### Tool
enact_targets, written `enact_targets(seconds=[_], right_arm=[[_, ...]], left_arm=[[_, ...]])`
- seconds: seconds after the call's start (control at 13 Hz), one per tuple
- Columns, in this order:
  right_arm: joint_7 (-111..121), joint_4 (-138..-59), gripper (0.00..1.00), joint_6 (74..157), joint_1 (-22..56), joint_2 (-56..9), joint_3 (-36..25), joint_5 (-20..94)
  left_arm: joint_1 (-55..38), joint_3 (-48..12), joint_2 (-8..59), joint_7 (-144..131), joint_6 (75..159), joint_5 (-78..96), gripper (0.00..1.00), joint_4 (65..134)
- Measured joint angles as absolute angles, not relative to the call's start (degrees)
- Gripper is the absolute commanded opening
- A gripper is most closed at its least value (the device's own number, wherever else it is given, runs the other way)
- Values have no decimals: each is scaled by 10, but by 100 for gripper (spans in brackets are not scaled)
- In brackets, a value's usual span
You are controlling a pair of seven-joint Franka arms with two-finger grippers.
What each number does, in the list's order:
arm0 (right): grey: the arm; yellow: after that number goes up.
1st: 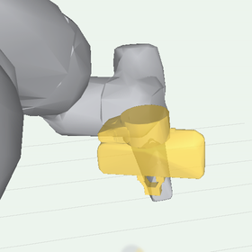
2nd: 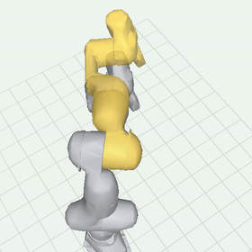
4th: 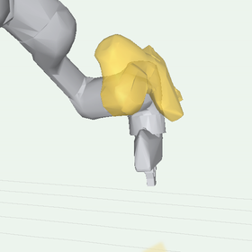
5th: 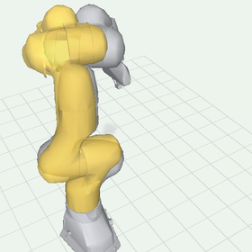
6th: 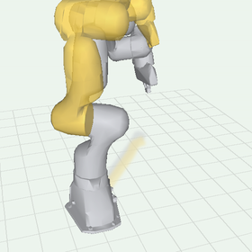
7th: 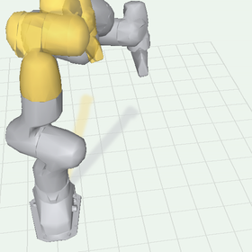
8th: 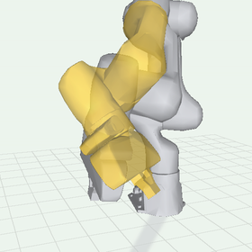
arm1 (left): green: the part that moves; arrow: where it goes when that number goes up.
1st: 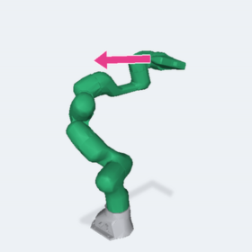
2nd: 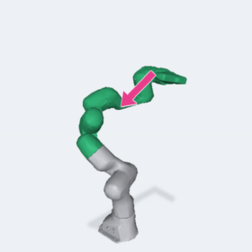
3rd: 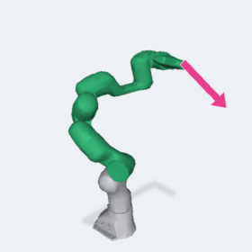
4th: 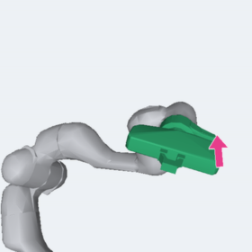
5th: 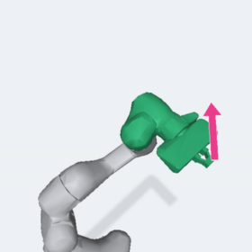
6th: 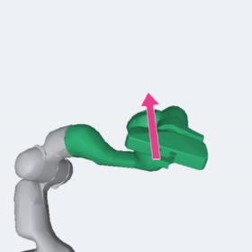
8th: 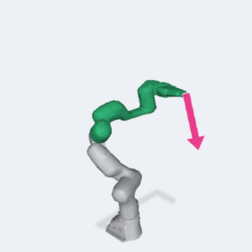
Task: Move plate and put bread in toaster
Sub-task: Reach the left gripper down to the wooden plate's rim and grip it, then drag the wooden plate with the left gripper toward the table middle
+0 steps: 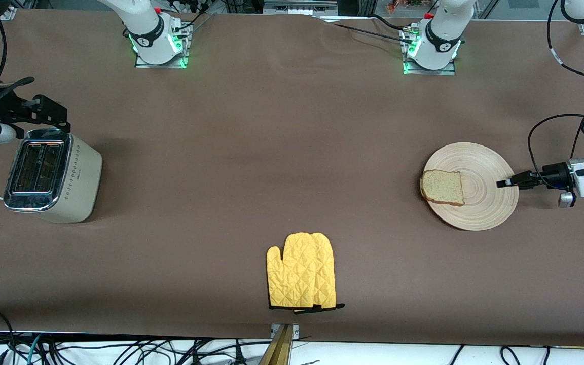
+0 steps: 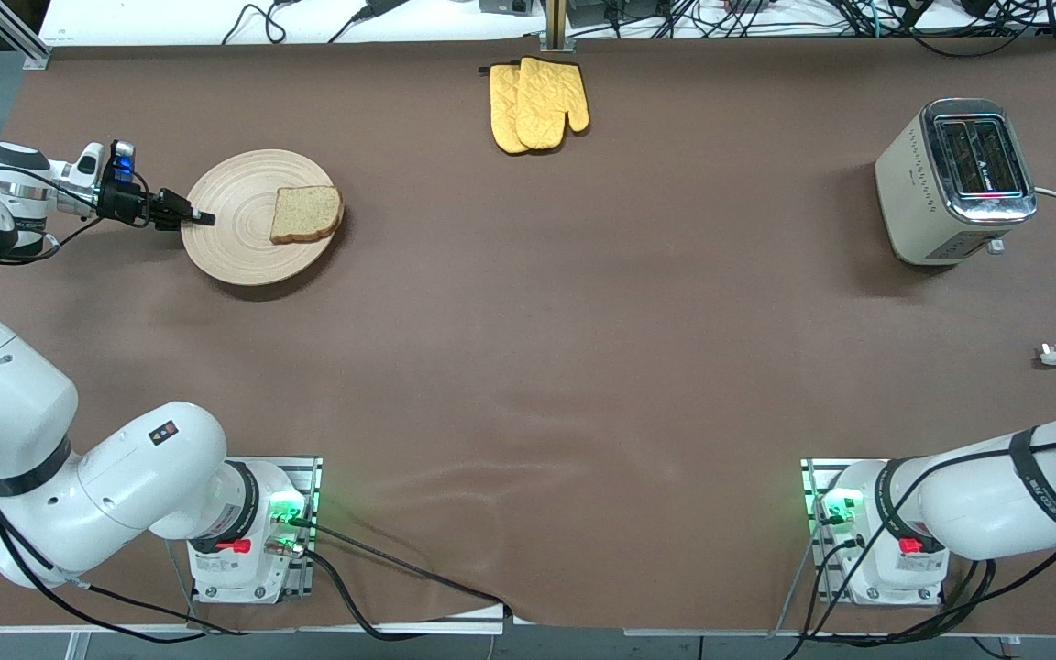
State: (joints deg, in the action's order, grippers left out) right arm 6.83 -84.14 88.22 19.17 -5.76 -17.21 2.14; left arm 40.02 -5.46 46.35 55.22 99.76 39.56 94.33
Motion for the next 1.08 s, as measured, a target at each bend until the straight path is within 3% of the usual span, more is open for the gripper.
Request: enact_targets(seconds=[0.31, 0.62, 0.85, 1.08], right_arm=[[68, -841, 100, 882, 191, -58, -172, 21], [68, -841, 100, 882, 191, -58, -175, 21], [68, -841, 100, 881, 190, -58, -191, 29], [69, -841, 100, 880, 190, -58, -194, 34]], left_arm=[[364, -78, 463, 529, 954, 395, 0, 940], [331, -158, 464, 432, 954, 396, 0, 940], [242, -172, 465, 418, 958, 446, 0, 941], [139, -172, 466, 412, 1024, 499, 0, 941]])
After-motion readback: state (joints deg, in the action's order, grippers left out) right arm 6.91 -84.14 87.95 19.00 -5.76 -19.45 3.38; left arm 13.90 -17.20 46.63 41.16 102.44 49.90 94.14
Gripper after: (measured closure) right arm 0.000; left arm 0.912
